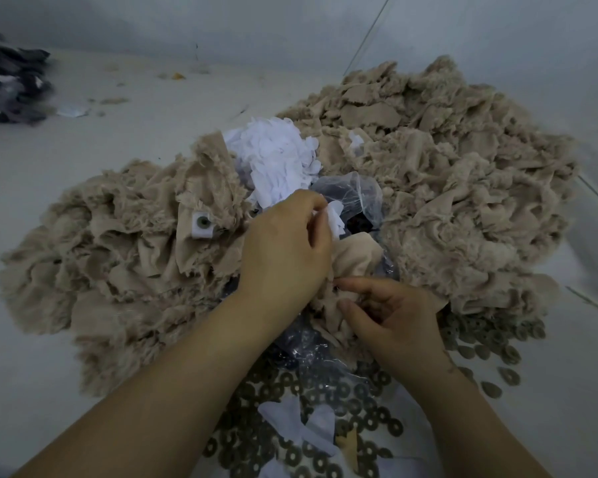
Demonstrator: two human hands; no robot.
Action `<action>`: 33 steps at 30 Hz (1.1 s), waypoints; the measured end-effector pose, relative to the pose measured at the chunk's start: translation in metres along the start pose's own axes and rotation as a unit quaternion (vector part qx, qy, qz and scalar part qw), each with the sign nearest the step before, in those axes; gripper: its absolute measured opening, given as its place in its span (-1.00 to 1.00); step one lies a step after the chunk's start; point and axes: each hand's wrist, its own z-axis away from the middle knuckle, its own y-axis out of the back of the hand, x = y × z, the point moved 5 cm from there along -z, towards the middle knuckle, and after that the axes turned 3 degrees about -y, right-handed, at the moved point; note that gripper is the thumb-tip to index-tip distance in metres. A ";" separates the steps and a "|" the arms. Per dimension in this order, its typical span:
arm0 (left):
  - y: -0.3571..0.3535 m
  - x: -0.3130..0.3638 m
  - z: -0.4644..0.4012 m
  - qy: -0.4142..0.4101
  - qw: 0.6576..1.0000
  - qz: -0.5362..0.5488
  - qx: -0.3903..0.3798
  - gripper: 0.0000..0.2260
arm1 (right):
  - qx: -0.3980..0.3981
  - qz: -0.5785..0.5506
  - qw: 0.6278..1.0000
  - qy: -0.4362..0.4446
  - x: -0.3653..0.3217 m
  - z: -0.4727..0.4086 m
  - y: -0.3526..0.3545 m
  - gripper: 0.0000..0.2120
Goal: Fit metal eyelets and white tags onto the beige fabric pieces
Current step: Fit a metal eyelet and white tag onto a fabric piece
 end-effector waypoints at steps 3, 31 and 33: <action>0.002 0.011 -0.007 -0.041 0.999 -0.009 0.018 -0.86 | -0.006 0.005 1.000 0.002 -0.003 0.000 -0.001 -0.70; -0.030 -0.042 0.053 0.362 0.840 0.345 -0.211 -0.84 | 0.048 -0.027 0.998 -0.017 -0.001 -0.003 0.004 -0.61; -0.032 -0.041 0.050 0.342 0.842 0.338 -0.245 -0.90 | 0.044 -0.024 0.999 -0.011 0.000 -0.003 0.005 -0.61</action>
